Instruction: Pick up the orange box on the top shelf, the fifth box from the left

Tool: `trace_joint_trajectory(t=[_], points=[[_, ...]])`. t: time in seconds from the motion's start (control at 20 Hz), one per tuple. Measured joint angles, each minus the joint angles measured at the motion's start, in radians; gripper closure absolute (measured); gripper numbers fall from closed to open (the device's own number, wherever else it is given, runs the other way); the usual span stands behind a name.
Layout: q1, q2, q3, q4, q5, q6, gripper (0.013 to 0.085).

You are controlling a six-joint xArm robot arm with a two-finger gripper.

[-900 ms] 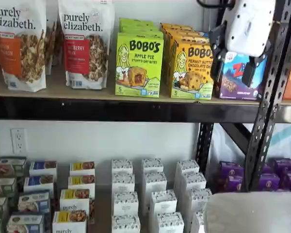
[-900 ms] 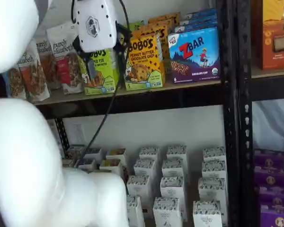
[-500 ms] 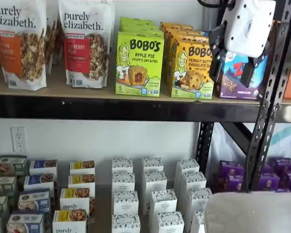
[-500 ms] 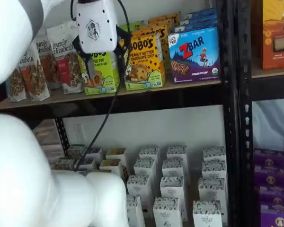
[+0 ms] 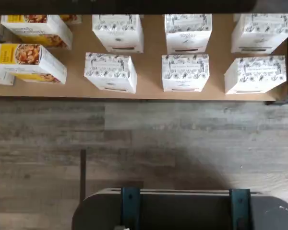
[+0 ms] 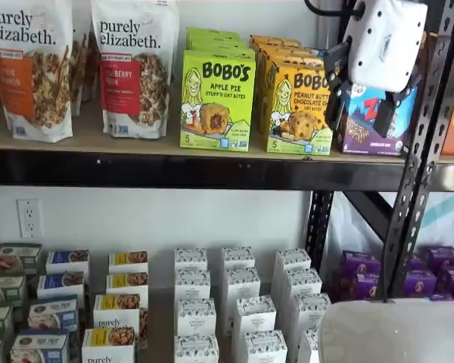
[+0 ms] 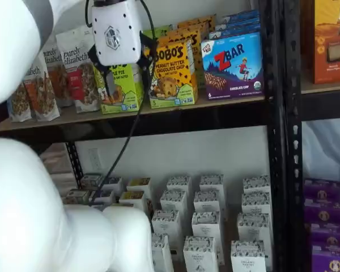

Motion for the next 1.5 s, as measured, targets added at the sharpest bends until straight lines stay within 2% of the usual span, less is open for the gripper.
trace_joint_trajectory(t=[0.25, 0.6, 0.8, 1.1, 1.3, 1.5], points=[[0.037, 0.019, 0.001, -0.037, -0.031, 0.024, 0.013], [0.072, 0.07, 0.001, -0.062, -0.116, 0.051, 0.013], [0.062, 0.119, -0.014, -0.06, -0.164, 0.041, 0.013], [0.023, 0.189, -0.045, -0.049, -0.228, 0.003, 0.013], [0.013, 0.239, -0.078, -0.065, -0.284, -0.01, 0.013], [0.008, 0.286, -0.122, -0.067, -0.3, -0.015, 0.013]])
